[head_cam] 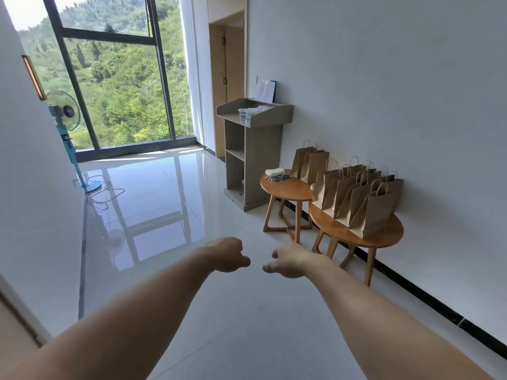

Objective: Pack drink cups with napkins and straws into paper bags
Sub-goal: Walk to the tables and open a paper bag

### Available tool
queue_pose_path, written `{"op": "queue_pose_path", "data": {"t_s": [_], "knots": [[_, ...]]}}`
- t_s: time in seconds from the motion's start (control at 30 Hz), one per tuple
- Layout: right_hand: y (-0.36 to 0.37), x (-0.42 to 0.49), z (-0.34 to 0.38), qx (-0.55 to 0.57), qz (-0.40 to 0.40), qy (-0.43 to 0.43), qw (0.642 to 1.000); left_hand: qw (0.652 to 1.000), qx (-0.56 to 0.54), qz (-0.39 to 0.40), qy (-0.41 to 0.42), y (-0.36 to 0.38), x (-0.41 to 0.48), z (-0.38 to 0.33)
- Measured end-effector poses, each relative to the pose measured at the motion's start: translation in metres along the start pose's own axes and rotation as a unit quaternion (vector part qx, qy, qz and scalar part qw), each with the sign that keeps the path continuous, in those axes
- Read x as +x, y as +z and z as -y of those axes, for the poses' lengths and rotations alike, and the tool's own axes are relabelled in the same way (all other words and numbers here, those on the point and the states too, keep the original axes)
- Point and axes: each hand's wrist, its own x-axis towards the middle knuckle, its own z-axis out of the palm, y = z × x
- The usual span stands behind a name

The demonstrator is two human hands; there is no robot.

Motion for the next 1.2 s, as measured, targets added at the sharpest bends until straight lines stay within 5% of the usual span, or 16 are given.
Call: {"op": "queue_pose_path", "data": {"t_s": [0.47,1.2], "knots": [[-0.126,0.277,0.013,0.005,-0.054,0.042,0.998,0.996,-0.074,-0.034,0.021,-0.105,0.272,0.083],[-0.299,0.686,-0.028,-0.014,-0.013,-0.012,1.0,0.999,-0.013,-0.029,-0.031,-0.232,0.687,0.153]]}}
